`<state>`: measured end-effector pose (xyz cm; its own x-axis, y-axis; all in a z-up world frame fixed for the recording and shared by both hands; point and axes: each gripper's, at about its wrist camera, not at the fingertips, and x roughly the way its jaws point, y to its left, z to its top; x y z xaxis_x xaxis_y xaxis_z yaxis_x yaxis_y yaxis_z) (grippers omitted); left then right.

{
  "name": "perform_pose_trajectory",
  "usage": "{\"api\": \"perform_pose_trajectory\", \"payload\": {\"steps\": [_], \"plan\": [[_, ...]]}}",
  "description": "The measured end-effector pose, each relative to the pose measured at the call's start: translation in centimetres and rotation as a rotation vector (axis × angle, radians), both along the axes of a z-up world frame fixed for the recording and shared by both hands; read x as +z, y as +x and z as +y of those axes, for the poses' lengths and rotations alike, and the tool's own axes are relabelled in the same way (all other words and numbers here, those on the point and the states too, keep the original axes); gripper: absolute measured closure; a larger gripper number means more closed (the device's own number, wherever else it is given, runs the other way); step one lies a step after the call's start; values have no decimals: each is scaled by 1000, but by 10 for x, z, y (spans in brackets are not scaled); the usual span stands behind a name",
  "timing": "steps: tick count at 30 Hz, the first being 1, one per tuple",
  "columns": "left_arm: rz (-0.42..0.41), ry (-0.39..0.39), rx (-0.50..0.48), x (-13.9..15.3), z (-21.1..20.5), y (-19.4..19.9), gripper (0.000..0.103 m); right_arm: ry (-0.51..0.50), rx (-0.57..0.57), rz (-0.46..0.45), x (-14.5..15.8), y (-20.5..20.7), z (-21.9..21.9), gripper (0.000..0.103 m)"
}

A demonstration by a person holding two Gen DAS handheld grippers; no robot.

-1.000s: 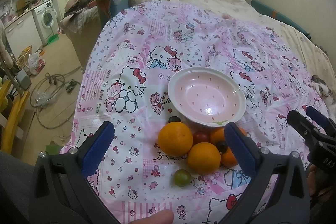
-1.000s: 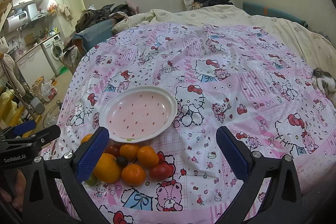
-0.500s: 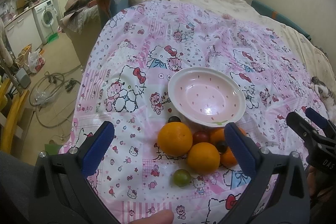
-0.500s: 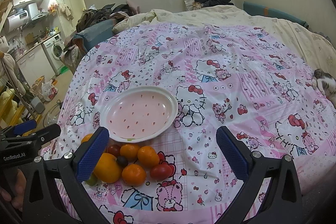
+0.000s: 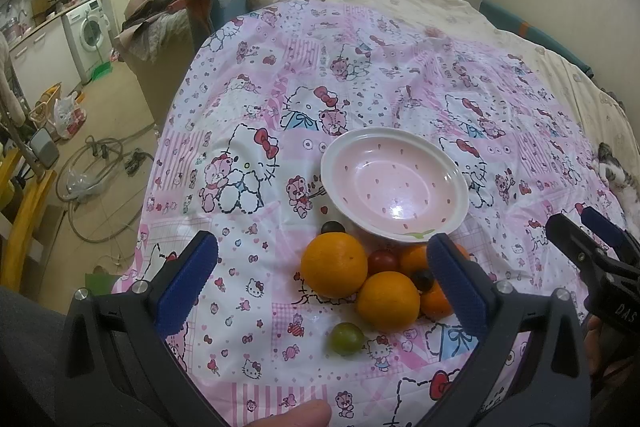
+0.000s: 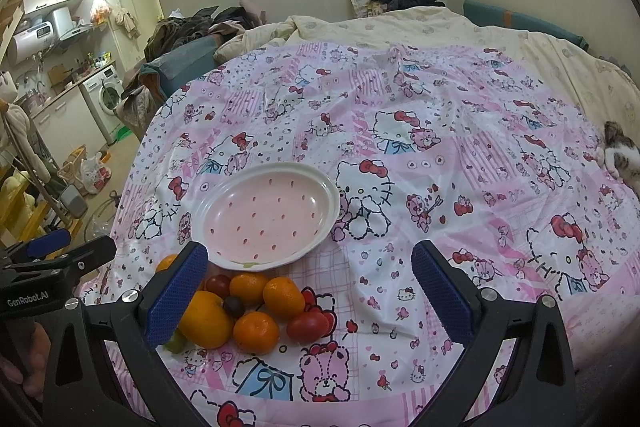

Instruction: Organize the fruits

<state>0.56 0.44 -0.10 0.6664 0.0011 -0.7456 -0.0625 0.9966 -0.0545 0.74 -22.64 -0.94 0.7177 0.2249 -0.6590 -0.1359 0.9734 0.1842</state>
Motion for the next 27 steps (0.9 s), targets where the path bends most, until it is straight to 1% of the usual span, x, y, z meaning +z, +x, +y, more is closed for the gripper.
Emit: {"api": "perform_pose_trajectory", "payload": {"steps": [27], "plan": [[1, -6, 3, -1, -1, 0, 0, 9, 9, 6, 0, 0, 1, 0]]}}
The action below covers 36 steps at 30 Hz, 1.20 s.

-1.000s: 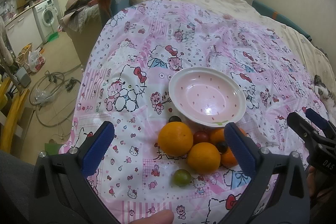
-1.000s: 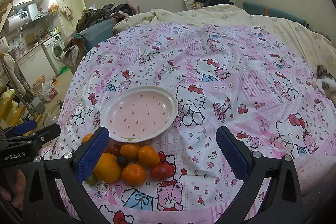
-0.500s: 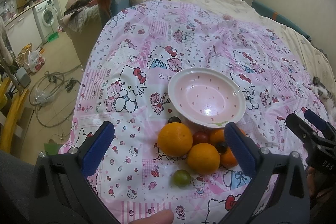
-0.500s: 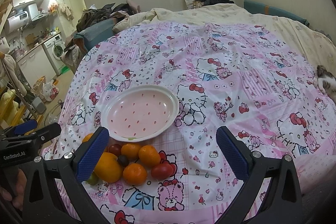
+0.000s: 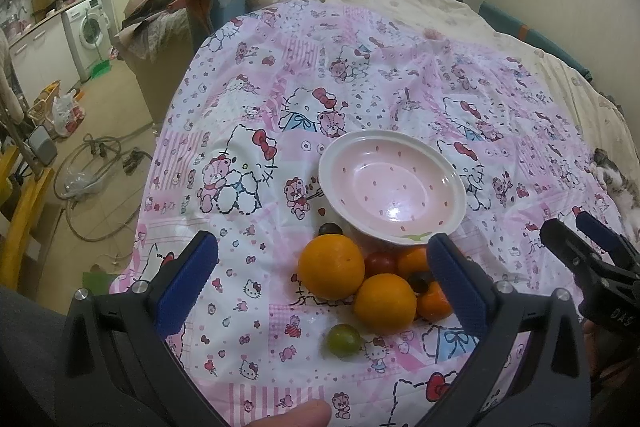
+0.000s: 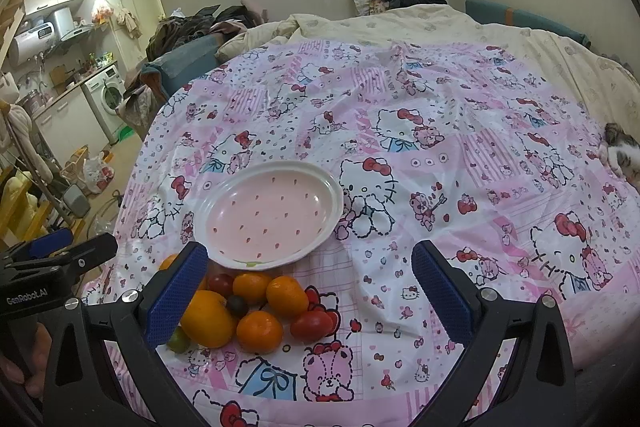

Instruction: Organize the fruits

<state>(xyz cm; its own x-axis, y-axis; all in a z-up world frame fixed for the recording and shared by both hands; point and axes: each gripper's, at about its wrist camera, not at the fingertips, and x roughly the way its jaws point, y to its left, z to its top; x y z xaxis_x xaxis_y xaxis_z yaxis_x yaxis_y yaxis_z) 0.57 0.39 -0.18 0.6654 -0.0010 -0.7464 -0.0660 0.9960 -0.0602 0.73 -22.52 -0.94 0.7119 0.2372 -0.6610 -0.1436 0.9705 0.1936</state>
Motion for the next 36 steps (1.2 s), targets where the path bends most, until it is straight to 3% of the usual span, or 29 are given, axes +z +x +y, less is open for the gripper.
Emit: {"api": "perform_pose_trajectory", "payload": {"steps": [5, 7, 10, 13, 17, 20, 25, 31, 33, 36], "plan": [[1, -11, 4, 1, 0, 0, 0, -1, 4, 10, 0, 1, 0, 0], [8, -8, 17, 2, 2, 0, 0, 46, 12, 50, -1, 6, -7, 0], [23, -4, 45, 0, 8, 2, 0, 119, 12, 227, -19, 27, -22, 0], [41, -14, 64, -1, 13, 4, 0, 169, 53, 455, -54, 46, -26, 16], [56, -23, 76, -4, 18, 5, 0, 189, 67, 591, -85, 50, -20, 27], [72, -34, 82, -7, 21, 6, 0, 132, 88, 608, -95, 56, -11, 36], [87, -43, 94, -9, 26, 6, 0, -64, 179, 582, -103, 70, 10, 40], [104, -42, 99, -13, 28, 7, 0, -98, 308, 592, -110, 79, 22, 51], [110, -43, 101, -14, 28, 8, 0, -66, 341, 605, -112, 80, 24, 65], [116, -39, 107, -15, 29, 8, 0, -52, 360, 609, -110, 76, 24, 65]]}}
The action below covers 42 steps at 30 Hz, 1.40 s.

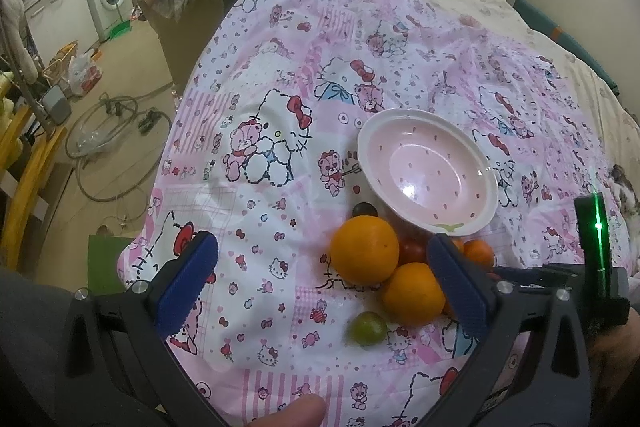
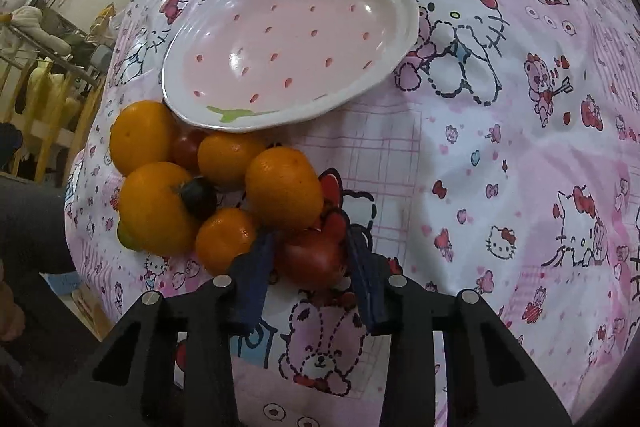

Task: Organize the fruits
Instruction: 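Grasp a red cherry tomato with the right gripper while the left gripper grasps a large orange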

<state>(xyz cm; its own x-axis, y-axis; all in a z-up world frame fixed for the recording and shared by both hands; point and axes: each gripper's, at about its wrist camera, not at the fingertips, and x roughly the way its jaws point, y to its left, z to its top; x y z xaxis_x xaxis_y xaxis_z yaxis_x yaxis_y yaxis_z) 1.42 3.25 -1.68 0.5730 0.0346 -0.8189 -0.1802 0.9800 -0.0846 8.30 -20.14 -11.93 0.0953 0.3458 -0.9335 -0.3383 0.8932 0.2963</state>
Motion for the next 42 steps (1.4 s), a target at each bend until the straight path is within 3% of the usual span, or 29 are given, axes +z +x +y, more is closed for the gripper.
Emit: {"api": "perform_pose_trajectory", "payload": {"steps": [10, 16, 19, 21, 28, 35, 39, 42], "plan": [[60, 21, -2, -13, -2, 4, 0, 117, -124, 10, 16, -13, -33, 66], [192, -13, -84, -38, -17, 10, 0, 186, -219, -32, 34, -16, -50, 66], [264, -30, -143, -51, -35, 16, 10, 200, -262, -34, 36, -15, -58, 66], [298, -17, -188, -57, -50, 21, 11, 211, -281, -36, 38, -13, -61, 66], [370, 34, -299, -76, -88, 36, 15, 238, -303, -47, 42, -12, -69, 66], [399, 84, -298, -82, -97, 41, 18, 251, -303, -55, 45, -13, -70, 66], [408, 120, -297, -82, -105, 41, 25, 245, -297, -59, 45, -12, -66, 66], [433, 99, -295, -85, -105, 41, 29, 248, -299, -61, 46, -12, -65, 66]]}}
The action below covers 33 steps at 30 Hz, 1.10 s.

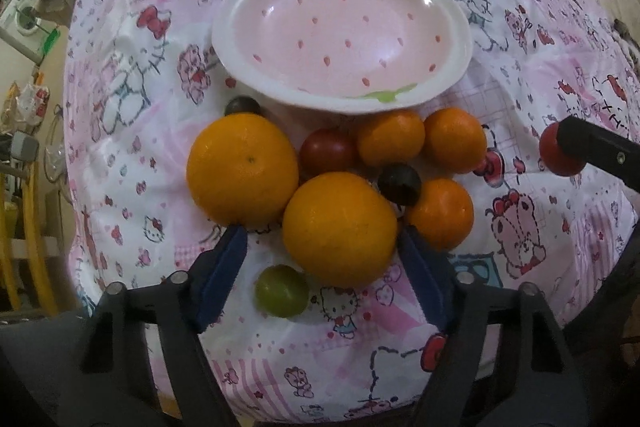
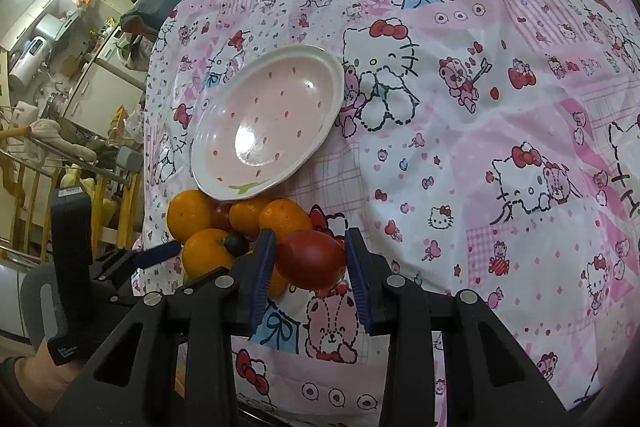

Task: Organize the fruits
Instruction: 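Grasp a red cherry tomato with the right gripper while the left gripper grasps a large orange, then lower the tomato onto the pink plate with the right gripper while the left carries the orange over it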

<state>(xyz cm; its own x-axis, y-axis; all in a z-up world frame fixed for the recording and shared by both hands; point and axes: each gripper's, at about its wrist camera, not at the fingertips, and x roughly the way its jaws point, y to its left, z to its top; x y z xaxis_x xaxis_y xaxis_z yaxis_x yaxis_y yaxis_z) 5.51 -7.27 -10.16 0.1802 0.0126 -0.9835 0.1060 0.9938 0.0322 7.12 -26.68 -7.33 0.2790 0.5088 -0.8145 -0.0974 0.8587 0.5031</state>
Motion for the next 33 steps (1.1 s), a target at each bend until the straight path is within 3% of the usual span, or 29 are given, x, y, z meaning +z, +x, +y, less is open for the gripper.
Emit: {"api": "perform_pose_trajectory", "payload": {"steps": [7, 9, 13, 21, 25, 33], "plan": [[-6, -65, 47, -7, 9, 7, 34, -9, 3, -8, 0, 1, 3, 66], [-2, -100, 29, -6, 9, 5, 54, -8, 3, -10, 1, 1, 3, 66], [-4, -84, 4, 2, 6, -2, 55, -8, -1, -5, -1, 0, 1, 66], [-34, -190, 16, 16, 26, -12, 57, -11, -2, -11, 2, -2, 3, 66], [-41, -207, 22, 30, 29, -21, 57, 6, 9, -41, 13, -4, 5, 66], [-157, -204, 26, 77, 45, -9, 57, 38, 25, -77, 38, -1, 14, 66]]}}
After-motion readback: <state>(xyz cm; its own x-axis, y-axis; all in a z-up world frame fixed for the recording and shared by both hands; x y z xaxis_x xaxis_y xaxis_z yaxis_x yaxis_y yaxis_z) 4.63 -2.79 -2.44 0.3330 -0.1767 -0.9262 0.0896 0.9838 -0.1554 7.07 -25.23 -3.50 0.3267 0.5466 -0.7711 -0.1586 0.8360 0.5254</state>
